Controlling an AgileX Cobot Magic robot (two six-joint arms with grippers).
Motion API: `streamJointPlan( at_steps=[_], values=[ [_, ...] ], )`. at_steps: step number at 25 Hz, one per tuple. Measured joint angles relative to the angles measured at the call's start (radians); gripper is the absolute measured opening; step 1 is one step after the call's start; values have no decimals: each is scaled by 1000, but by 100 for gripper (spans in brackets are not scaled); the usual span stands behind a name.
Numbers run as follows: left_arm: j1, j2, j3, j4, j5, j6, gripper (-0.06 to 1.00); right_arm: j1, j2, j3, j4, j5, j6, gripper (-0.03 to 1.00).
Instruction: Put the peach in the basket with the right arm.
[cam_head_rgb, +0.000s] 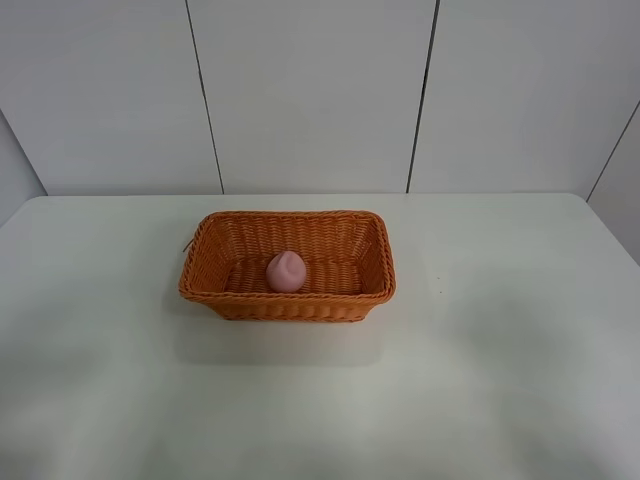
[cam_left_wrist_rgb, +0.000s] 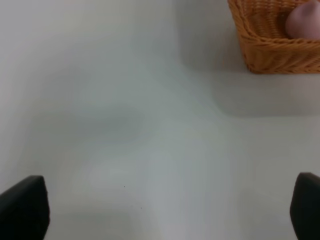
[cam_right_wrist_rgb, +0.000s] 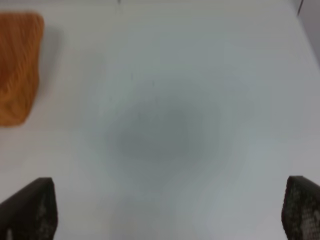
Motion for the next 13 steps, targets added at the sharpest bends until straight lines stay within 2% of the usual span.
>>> streamJointPlan(
  at_steps=[13],
  values=[
    [0,0,0,0,0,0,99,0,-28,0,-1,0,2,70]
  ],
)
